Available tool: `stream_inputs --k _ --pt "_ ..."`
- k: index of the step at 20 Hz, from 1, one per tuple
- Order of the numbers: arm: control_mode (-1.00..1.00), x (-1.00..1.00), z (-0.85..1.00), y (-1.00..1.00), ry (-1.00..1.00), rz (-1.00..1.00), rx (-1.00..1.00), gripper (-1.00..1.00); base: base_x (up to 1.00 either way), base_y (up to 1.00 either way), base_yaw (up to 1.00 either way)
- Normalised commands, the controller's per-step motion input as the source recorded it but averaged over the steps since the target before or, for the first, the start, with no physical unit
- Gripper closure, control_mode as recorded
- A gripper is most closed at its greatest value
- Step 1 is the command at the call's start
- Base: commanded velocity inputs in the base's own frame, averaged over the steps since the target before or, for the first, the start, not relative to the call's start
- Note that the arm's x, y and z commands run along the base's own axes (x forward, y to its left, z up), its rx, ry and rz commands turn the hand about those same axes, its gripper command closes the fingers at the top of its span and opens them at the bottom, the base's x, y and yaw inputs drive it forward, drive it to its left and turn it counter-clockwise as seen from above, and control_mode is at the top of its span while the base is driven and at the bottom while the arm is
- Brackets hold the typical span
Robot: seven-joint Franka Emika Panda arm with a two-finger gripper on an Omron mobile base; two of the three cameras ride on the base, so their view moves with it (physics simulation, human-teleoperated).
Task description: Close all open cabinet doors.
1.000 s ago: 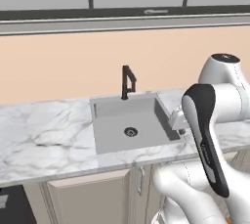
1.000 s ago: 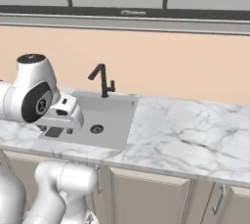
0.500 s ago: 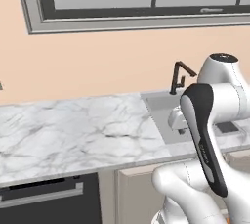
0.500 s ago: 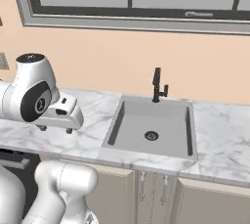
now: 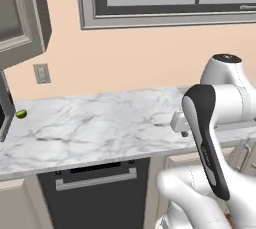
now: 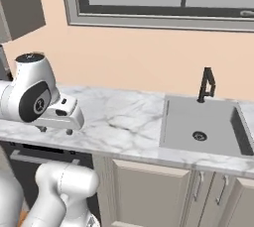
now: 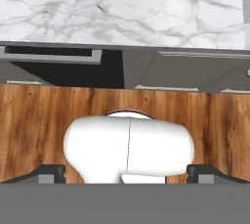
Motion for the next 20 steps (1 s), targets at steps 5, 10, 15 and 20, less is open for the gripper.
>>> stream_inputs --k 5,10,15,20 --pt "1.00 0.00 0.00 0.00 0.00 0.00 0.00 -1.00 -0.19 0.68 0.00" --pt "1.00 0.00 0.00 0.00 0.00 0.00 0.00 -1.00 0.00 0.81 0.00" --pt "1.00 0.00 0.00 0.00 0.00 0.00 0.00 -1.00 0.00 0.60 0.00" --pt "1.00 0.00 0.00 0.00 0.00 0.00 0.00 -1.00 0.12 0.38 0.03"
